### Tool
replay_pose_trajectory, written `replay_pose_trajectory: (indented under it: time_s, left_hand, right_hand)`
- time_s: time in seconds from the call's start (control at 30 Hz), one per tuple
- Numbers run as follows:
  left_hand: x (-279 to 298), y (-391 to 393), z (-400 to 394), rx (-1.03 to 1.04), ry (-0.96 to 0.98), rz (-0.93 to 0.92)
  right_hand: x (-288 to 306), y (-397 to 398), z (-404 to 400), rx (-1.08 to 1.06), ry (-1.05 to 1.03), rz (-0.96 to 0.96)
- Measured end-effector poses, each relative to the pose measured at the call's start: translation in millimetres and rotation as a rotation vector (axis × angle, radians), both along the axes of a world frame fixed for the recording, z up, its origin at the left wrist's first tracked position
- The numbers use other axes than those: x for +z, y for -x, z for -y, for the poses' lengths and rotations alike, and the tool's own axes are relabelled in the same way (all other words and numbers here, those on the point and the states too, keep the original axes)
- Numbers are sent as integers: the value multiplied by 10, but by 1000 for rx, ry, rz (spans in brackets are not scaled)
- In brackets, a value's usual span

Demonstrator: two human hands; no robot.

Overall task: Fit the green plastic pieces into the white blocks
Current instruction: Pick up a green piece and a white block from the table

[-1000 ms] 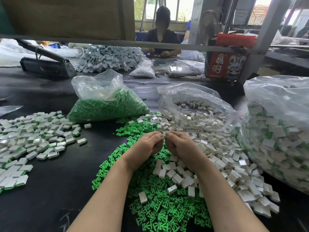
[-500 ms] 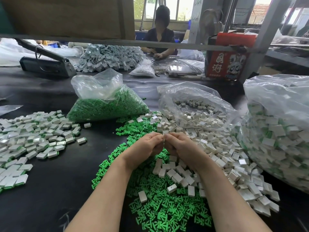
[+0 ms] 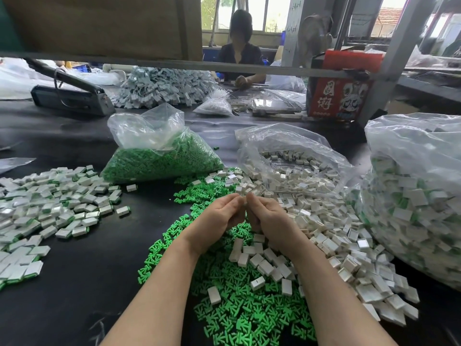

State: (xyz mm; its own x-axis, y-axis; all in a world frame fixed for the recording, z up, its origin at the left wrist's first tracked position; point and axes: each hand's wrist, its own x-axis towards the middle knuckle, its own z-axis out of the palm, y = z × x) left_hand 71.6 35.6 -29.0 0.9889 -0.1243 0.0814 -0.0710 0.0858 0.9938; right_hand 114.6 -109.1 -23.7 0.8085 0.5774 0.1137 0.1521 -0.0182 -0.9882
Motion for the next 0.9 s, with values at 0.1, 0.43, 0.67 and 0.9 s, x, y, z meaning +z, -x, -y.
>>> replay_pose_trajectory:
  time_s: [0.1, 0.43, 0.67, 0.9]
  left_hand:
    - [82, 14, 25, -5, 55, 51]
    - [87, -29, 45, 134, -24, 133]
    - [167, -13, 118, 200, -78, 226]
    - [217, -5, 161, 282, -50, 232]
  right_hand:
    - [50, -14, 37, -13, -100, -79]
    - [73, -17, 42, 85, -134, -174]
    - [46, -38, 32, 95, -213, -186]
    - [60, -10, 22, 70, -194, -153]
